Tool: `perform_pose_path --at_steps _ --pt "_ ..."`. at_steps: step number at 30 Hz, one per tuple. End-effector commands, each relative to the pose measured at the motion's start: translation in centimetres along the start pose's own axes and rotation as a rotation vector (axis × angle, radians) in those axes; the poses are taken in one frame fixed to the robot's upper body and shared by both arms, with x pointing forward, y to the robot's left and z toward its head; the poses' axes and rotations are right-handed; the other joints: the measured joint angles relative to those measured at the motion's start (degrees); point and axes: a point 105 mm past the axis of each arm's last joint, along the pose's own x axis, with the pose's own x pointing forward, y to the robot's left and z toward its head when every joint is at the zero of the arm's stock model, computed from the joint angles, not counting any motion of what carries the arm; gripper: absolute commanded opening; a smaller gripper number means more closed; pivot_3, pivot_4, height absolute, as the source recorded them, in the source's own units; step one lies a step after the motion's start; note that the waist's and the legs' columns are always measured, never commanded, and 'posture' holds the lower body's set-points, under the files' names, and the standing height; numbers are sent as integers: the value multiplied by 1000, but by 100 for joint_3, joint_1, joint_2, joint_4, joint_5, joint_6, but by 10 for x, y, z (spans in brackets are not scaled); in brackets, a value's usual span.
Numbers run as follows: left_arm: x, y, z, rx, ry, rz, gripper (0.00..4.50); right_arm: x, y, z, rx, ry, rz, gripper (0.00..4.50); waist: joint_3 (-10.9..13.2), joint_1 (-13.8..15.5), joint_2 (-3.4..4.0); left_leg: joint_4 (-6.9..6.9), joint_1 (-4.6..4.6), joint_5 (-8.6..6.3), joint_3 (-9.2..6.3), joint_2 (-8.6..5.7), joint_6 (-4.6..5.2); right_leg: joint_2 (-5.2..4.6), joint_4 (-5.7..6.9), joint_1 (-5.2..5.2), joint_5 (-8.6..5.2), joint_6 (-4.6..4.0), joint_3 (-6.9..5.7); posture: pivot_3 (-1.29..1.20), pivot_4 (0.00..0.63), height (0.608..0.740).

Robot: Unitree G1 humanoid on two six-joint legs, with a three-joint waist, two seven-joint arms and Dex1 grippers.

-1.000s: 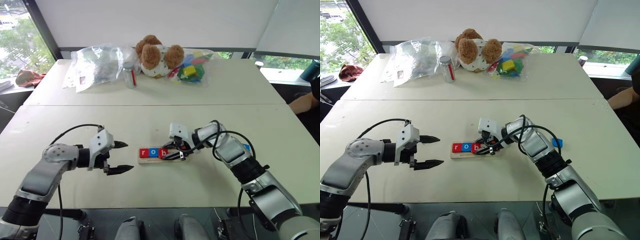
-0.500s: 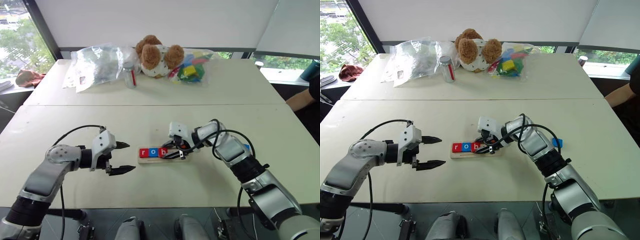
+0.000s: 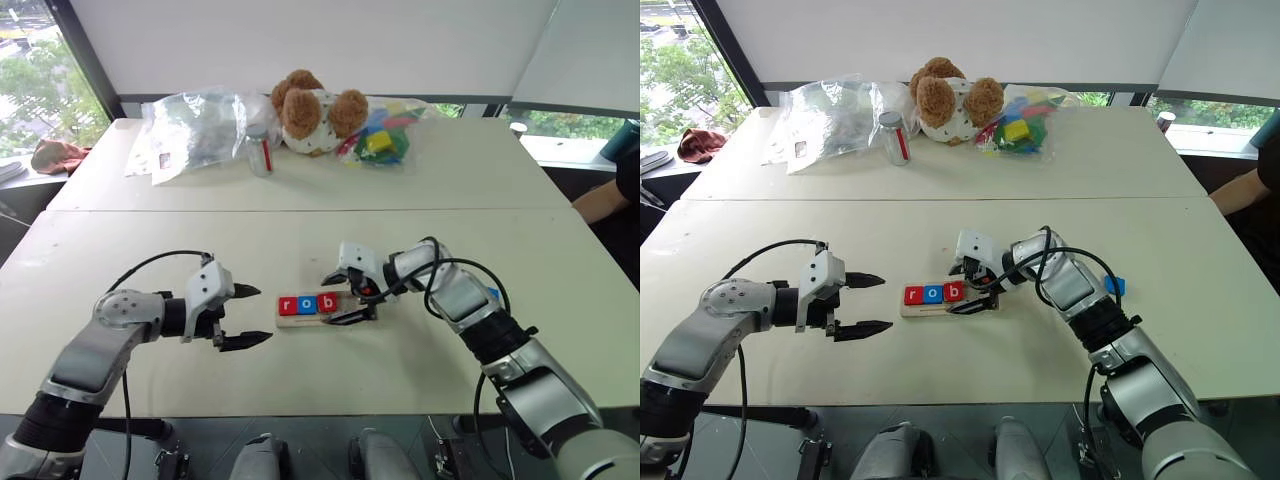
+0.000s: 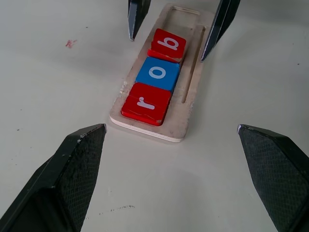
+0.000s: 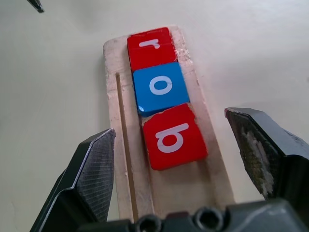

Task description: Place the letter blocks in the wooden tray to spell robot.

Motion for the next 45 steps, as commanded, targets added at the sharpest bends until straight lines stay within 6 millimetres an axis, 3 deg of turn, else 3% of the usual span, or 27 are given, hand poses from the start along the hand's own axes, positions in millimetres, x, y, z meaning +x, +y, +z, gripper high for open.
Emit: perform_pose_path --at_steps 1,16,23,31,34,37,39,42,45 --pt "1 2 9 35 -23 1 4500 -12 -8 22 -61 -51 -41 4110 0 3 0 0 0 0 0 0 0 0 0 0 0 0 0 0 150 740" --pt "3 4 9 40 -25 3 4500 -5 13 0 20 -22 35 4110 0 -1 0 0 0 -1 0 0 2 0 0 0 0 0 0 0 150 740" --pt "0 9 8 48 -17 16 4500 -5 20 2 16 -25 58 4110 0 5 0 0 0 -2 0 0 3 0 0 0 0 0 0 0 150 740" --pt "1 12 8 57 -20 20 4500 -8 14 3 0 -16 8 4110 0 4 0 0 0 -2 0 0 3 1 0 0 0 0 -1 0 150 740" --pt "0 14 13 78 -31 34 4500 -25 -7 10 33 -52 -144 4110 0 6 0 0 0 -1 0 0 2 0 0 0 0 0 -1 0 150 740" --pt "-3 11 28 95 -75 25 4500 -73 -38 21 164 -151 -452 4110 0 25 0 0 -2 2 1 -1 -4 -2 1 -2 0 0 0 0 150 740" --pt "-4 6 40 98 -105 1 4500 -100 -48 19 263 -186 -641 4110 -1 42 -2 0 -7 5 -1 -2 -9 -4 0 -4 0 0 -1 0 150 740" --pt "1 -10 59 121 -135 -93 4500 -142 -50 -12 497 -146 -1068 4110 -10 35 -16 -3 -9 6 -8 -1 -13 -8 0 -2 0 0 -2 0 150 740" --pt "8 -19 69 134 -151 -162 4500 -147 -35 -39 691 -118 -1271 4110 -9 9 -13 -6 -9 12 -7 -2 -24 -8 0 -3 0 0 1 0 150 740"
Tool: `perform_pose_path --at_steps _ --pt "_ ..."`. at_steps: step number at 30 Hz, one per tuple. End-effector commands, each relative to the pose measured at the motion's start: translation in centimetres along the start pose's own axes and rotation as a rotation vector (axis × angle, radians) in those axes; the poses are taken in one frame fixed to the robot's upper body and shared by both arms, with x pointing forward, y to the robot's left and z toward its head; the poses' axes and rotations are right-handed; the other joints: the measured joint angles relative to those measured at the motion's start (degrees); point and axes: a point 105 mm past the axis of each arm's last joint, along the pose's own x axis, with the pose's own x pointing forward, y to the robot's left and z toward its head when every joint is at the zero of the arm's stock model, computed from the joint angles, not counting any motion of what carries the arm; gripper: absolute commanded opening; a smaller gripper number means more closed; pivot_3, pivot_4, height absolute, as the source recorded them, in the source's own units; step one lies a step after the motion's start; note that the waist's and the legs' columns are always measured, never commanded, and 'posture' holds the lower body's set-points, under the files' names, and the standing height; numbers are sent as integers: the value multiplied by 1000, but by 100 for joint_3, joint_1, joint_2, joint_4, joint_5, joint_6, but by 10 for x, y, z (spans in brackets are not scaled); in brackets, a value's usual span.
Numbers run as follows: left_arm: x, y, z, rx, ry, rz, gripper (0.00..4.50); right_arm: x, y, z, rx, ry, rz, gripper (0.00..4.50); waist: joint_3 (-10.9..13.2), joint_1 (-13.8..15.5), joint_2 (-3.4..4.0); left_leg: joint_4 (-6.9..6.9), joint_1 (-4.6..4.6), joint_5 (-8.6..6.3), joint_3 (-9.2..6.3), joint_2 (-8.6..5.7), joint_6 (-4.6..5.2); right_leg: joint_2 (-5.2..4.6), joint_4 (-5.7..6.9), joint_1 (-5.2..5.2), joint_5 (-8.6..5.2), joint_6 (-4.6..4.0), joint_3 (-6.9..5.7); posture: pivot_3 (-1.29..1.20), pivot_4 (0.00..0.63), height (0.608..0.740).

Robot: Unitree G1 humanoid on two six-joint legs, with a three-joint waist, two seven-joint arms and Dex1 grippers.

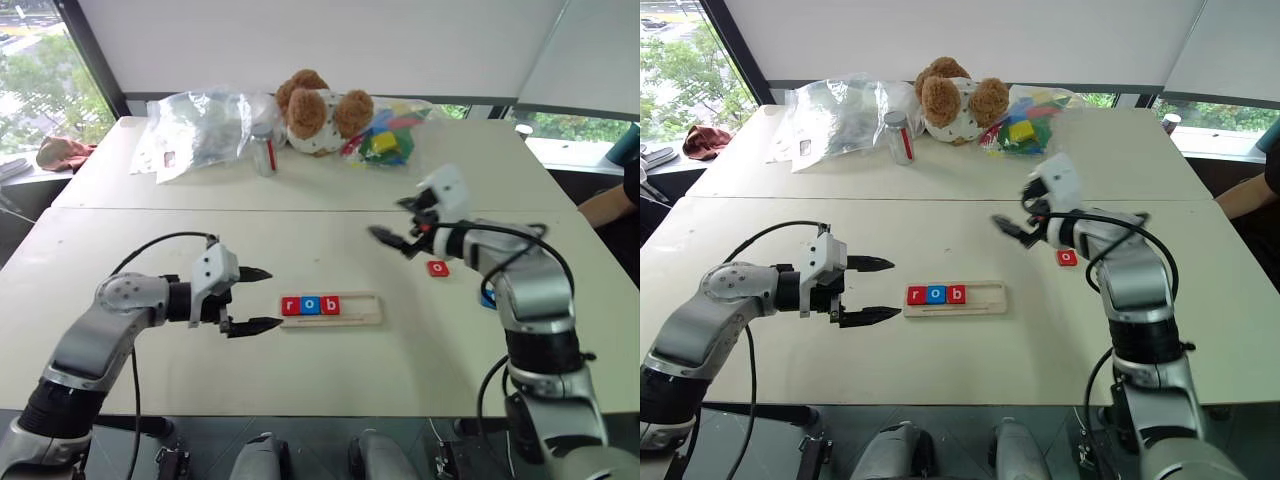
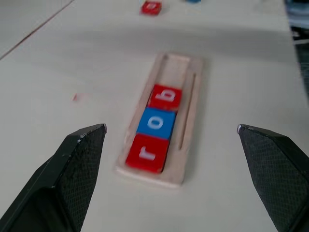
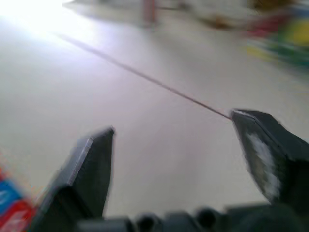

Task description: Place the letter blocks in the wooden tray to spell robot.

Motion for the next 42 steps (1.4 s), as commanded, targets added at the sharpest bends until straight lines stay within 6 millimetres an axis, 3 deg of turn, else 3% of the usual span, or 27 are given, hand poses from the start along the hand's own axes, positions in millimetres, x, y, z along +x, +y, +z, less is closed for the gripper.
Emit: perform_pose_path --at_steps 1,5,12,18,22,25,26,30,34,38,42 --pt "11 -8 21 41 -44 -83 4500 -18 -15 -25 140 45 -275 4110 0 -13 1 0 3 2 1 0 -3 3 2 0 0 0 0 0 150 740" --pt "20 -3 18 38 -44 -91 4500 -17 -2 -46 174 79 -308 4110 4 -58 9 1 12 -3 10 -8 9 14 24 -8 0 0 18 0 150 740" --pt "19 8 4 -15 -29 -42 4500 -10 -7 -70 154 148 -350 4110 4 -43 8 0 7 -6 15 -16 15 28 44 -33 -1 -1 39 0 150 740" --pt "14 4 6 -21 -38 -21 4500 0 -14 -89 178 188 -371 4110 3 -48 7 1 6 -6 18 -8 16 27 44 -35 -1 -1 50 0 150 740" --pt "10 4 7 -5 -36 4 4500 4 -21 -92 165 183 -385 2852 3 -44 7 1 8 -6 23 -4 16 26 46 -35 -1 -1 55 0 150 740" --pt "7 5 1 11 4 12 4500 5 -21 -91 154 181 -380 1282 2 -22 7 2 8 -6 24 -6 16 24 46 -35 -1 -1 57 0 150 740" --pt "7 5 0 13 10 13 4500 4 -21 -91 151 182 -381 1144 2 -17 7 2 8 -6 24 -6 16 24 46 -35 -1 -1 58 0 150 740" --pt "8 4 1 13 4 6 4500 1 -23 -84 112 170 -411 1152 3 -21 7 2 6 -6 24 -6 16 24 45 -35 -1 -1 59 0 150 740" --pt "11 -1 3 18 0 -27 4500 -15 -16 -68 159 135 -442 1152 3 -23 8 0 2 -6 24 -5 16 25 46 -42 -1 -1 61 0 150 740" --pt "15 -8 1 45 18 -74 4500 -44 21 -69 262 185 -391 1152 3 -16 7 -5 -5 -5 22 3 12 33 48 -55 -2 -1 65 0 150 740" --pt "20 -10 -6 58 40 -100 4500 -51 44 -85 321 284 -330 1152 2 -40 6 0 -1 -6 37 -1 16 33 49 -54 -1 -1 75 0 150 740"
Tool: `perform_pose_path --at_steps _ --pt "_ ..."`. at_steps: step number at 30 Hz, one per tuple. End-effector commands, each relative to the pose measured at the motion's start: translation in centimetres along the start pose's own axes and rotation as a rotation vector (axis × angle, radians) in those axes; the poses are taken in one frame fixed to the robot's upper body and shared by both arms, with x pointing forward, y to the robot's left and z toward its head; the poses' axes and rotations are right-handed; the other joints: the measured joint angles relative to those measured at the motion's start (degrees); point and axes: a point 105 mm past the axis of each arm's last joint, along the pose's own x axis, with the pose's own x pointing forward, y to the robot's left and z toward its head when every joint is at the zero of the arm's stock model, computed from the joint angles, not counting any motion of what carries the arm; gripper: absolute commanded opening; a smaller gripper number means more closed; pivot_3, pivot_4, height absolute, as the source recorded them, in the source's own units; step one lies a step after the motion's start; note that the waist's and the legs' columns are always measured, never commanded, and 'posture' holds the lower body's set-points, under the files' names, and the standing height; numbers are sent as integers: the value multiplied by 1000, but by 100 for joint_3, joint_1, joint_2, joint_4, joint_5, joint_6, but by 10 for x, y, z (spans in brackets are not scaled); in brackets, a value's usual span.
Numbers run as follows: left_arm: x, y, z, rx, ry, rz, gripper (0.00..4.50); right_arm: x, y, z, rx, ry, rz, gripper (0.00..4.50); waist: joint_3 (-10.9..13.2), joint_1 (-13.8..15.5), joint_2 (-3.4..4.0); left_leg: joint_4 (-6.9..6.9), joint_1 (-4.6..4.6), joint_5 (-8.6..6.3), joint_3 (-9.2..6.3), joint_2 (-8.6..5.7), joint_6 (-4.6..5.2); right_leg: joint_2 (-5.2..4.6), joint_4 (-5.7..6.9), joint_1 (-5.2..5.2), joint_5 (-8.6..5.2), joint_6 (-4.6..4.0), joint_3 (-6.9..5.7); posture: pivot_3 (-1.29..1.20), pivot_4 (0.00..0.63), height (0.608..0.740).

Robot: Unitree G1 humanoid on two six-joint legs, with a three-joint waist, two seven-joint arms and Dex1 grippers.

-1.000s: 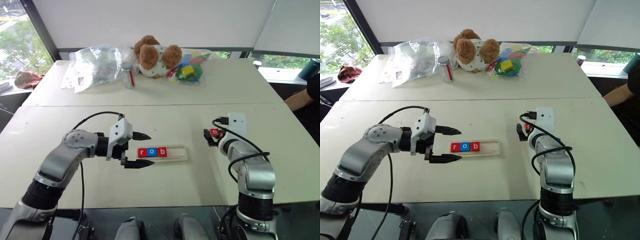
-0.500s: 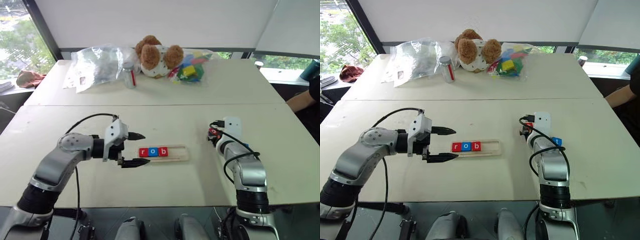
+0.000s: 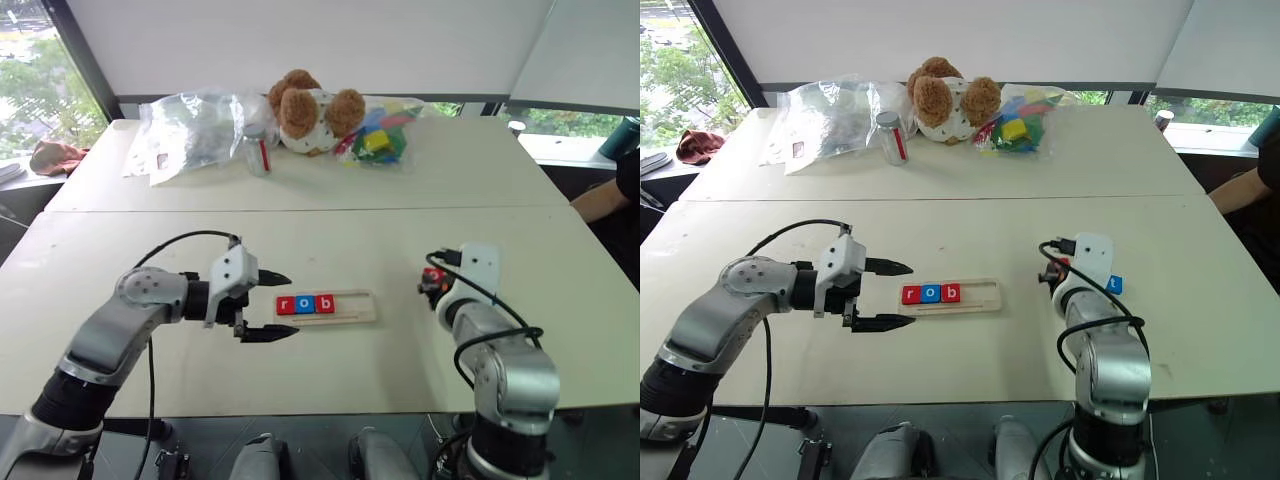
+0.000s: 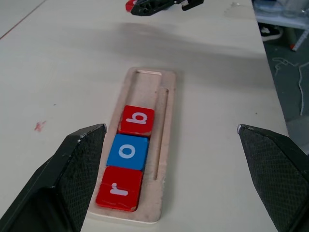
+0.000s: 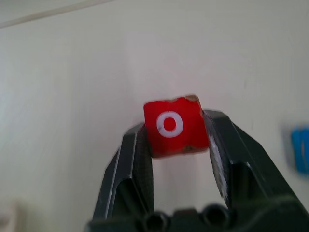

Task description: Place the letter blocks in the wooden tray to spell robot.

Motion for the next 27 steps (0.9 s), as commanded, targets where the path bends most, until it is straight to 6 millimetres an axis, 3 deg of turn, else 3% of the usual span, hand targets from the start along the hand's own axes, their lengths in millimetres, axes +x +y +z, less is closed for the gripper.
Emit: perform_pose_path --at_steps 1,4,7,10,11,15,18,19,21,24,27 --pt "2 -1 2 45 7 -23 4500 -9 4 -7 18 39 8 1152 -1 6 -1 1 3 0 2 -1 0 0 2 1 0 0 0 0 150 740" --pt "3 -3 -1 55 21 -39 4500 -8 2 -17 38 92 7 1152 -2 10 -3 1 4 0 2 -5 1 -1 2 2 0 0 1 0 150 740" --pt "4 -3 -1 57 17 -39 4500 -8 7 -26 50 130 35 2565 -3 17 -5 -2 4 -1 -2 -6 2 3 -1 2 -1 -1 -1 0 150 740" --pt "3 -1 -3 54 16 -31 4500 -8 6 -23 30 125 31 4189 -5 19 -8 -3 3 -1 -3 -5 2 5 -1 1 -1 -1 0 0 150 740" --pt "2 -1 -3 53 17 -29 4500 -9 3 -20 15 110 23 4443 -6 23 -10 -2 3 -1 -2 -5 2 3 -1 2 -1 -1 0 0 150 740" --pt "-5 5 -5 50 24 -8 4500 -18 -11 28 -101 -96 36 4443 -4 26 -8 3 1 -4 0 -13 7 -7 -3 4 -1 0 1 0 150 740" --pt "-8 10 1 13 -36 1 4500 -27 -3 94 -206 -340 304 4443 3 -15 1 3 2 -5 4 -14 9 -4 -3 0 0 1 4 0 150 740" --pt "-8 12 3 2 -60 7 4500 -30 1 103 -286 -366 422 4443 3 -10 2 2 4 -5 8 -15 10 -1 -2 -2 0 2 9 0 150 740" --pt "-10 16 5 -9 -93 25 4500 -32 1 94 -451 -324 634 4443 1 16 -8 -3 8 -8 3 -17 14 4 -8 5 0 1 2 0 150 740" --pt "-16 23 -2 6 -81 69 4500 -32 -12 62 -634 -243 896 4443 -5 51 -19 -16 6 -20 -46 -12 36 34 -55 46 -6 7 6 0 150 740" --pt "-23 24 0 0 -100 92 4500 -24 -29 34 -742 -153 998 4443 5 40 -6 -11 2 -32 -46 -1 56 52 -83 57 -5 8 30 0 150 740"
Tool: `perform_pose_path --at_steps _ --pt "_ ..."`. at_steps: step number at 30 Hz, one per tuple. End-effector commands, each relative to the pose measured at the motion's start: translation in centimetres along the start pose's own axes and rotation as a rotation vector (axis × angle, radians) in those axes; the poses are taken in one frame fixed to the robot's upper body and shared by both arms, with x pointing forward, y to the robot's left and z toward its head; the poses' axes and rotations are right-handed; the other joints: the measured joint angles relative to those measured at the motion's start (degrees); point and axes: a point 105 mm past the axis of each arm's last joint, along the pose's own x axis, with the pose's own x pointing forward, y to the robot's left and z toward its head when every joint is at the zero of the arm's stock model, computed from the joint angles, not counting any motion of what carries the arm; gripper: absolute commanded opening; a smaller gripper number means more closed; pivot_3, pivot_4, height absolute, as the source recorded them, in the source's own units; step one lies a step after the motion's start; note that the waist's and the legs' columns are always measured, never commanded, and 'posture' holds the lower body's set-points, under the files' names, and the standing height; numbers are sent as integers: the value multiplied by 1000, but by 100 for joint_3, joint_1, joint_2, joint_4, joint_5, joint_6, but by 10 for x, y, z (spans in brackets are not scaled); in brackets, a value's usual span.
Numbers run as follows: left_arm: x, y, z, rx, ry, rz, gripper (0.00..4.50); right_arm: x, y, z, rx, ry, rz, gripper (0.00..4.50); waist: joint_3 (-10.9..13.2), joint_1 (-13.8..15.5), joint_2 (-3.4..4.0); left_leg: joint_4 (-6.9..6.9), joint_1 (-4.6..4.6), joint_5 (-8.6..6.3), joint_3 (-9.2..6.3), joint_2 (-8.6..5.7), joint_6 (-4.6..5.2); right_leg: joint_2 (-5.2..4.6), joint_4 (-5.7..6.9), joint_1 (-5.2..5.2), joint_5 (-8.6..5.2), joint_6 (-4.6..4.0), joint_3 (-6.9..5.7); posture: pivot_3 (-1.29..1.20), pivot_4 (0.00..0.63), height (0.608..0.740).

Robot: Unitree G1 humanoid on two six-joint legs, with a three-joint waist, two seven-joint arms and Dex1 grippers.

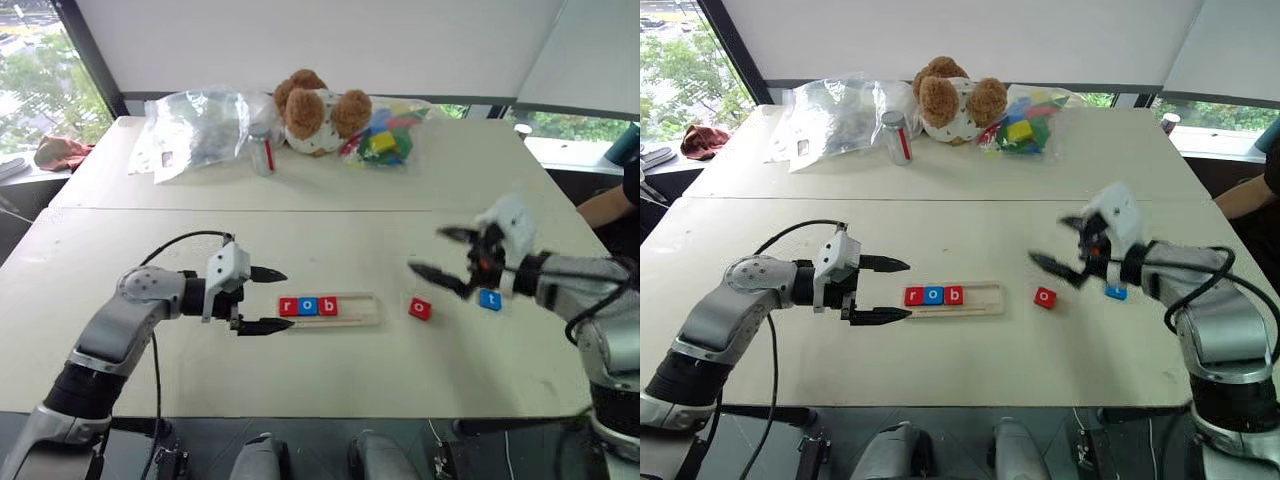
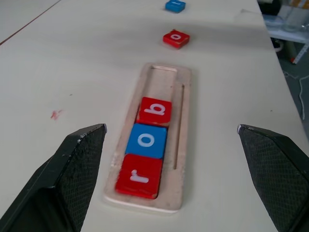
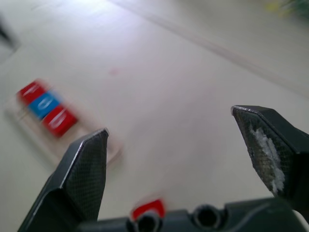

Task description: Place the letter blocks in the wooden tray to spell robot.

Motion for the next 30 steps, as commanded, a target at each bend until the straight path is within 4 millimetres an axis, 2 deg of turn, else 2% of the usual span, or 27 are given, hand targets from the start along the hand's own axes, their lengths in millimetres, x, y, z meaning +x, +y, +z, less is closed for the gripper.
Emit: perform_pose_path --at_steps 1,3,5,9,13,17,20,23,26,27,28,30 --pt "-13 0 12 61 -24 26 4500 -3 -3 -16 -127 26 123 4443 5 -26 9 5 0 0 1 9 1 -3 2 0 0 0 3 0 150 740" --pt "-19 -7 12 70 -3 14 4500 1 -16 -30 -127 47 114 4443 6 -76 7 9 9 0 18 13 0 -3 6 -1 2 2 22 0 150 740" --pt "-24 -14 11 76 25 -8 4500 5 -21 -35 -123 42 113 4443 7 -86 8 12 18 5 24 16 -8 -2 20 1 3 1 28 0 150 740" --pt "-32 -26 9 82 75 -41 4500 13 -21 -42 -120 42 141 4443 9 -28 12 13 23 10 19 21 -18 1 34 0 3 0 27 0 150 740" --pt "-31 -24 8 90 92 -22 4500 17 -19 -54 -116 83 141 4443 10 15 13 13 21 11 20 18 -20 -3 34 0 3 -1 26 0 150 740" --pt "-30 -24 -2 90 137 -19 4500 20 -17 -59 -69 90 109 4443 10 1 13 16 20 13 24 15 -22 -7 33 1 3 0 27 0 150 740" --pt "-29 -23 -3 91 140 -20 4500 20 -17 -62 -56 101 65 4443 10 -1 13 16 21 13 22 17 -23 -4 35 1 3 -1 26 0 150 740" --pt "-25 -21 -1 96 130 -29 4500 21 -16 -63 -48 92 47 3587 9 -6 12 16 22 13 22 18 -23 -3 35 1 3 -1 27 0 150 740" --pt "-22 -18 -1 102 132 -35 4500 23 -16 -62 -42 84 34 2157 9 -3 12 17 26 14 22 16 -25 -3 35 7 3 -1 27 0 150 740" --pt "-22 -18 -2 103 135 -37 4500 23 -16 -61 -49 80 35 1497 9 -6 12 17 29 14 24 15 -25 -4 35 10 3 -1 28 0 150 740" --pt "-22 -17 -3 103 137 -39 4500 24 -16 -59 -57 77 36 1111 9 -7 11 17 30 14 24 15 -25 -4 35 10 3 -1 29 0 150 740" --pt "-23 -16 -4 107 142 -41 4500 25 -14 -50 -95 51 55 1130 9 -6 12 17 31 14 24 15 -25 -3 35 10 3 0 29 0 150 740"
